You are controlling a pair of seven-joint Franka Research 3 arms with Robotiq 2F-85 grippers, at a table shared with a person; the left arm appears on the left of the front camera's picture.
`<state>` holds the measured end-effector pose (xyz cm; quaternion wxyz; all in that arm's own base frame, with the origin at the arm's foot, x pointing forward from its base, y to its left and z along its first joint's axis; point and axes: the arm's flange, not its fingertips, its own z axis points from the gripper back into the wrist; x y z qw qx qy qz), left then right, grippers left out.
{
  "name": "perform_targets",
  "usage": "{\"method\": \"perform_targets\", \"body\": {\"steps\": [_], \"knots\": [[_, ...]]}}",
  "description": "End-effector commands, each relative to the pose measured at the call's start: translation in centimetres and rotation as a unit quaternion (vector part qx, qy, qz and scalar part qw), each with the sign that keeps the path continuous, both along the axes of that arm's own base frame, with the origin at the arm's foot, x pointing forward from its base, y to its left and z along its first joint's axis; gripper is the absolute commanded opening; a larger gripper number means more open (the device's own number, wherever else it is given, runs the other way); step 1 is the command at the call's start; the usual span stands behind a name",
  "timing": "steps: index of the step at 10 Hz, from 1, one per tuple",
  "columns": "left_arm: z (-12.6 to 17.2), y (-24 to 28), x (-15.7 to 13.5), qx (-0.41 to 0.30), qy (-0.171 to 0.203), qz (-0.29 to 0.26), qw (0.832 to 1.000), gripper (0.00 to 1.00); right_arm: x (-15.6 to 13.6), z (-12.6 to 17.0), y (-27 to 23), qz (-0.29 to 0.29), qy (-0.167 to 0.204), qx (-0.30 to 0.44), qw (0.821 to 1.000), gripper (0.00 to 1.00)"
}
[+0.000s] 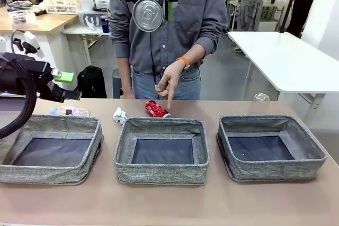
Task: Sort the waste into the appropriate baskets.
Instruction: Place the picked waste into the Fabric basket indicated by the person.
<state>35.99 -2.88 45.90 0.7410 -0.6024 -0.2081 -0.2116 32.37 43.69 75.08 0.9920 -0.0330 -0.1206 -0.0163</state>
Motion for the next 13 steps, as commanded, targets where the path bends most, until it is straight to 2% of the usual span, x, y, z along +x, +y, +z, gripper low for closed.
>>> {"method": "perform_targets", "body": {"steps": [1,4,6,8,9,12,13], "knots": [[0.0,-0.3,0.0,-0.013,-0.013,0.001,1.0,1.0,-0.2,0.0,-0.4,0.006,-0.003,0.004,1.0,0.48],[0.0,-0.3,0.0,-0.013,-0.013,0.001,1.0,1.0,0.0,0.0,0.0,0.0,0.0,0.0,1.0,0.48],[0.0,-0.3,0.0,-0.013,-0.013,0.001,1.0,1.0,2.9,-6.7,-0.2,0.045,0.031,0.001,0.999,0.48],[0.0,-0.3,0.0,-0.013,-0.013,0.001,1.0,1.0,4.9,-15.7,-0.2,0.121,0.064,0.015,0.991,0.48],[0.0,-0.3,0.0,-0.013,-0.013,0.001,1.0,1.0,4.9,-20.4,-0.4,0.137,0.082,0.026,0.987,0.48],[0.0,-0.3,0.0,-0.013,-0.013,0.001,1.0,1.0,5.5,-29.7,-1.8,0.174,0.099,0.039,0.979,0.48],[0.0,-0.3,0.0,-0.013,-0.013,0.001,1.0,1.0,6.2,-32.6,-2.0,0.16,0.116,0.035,0.98,0.48]]}}
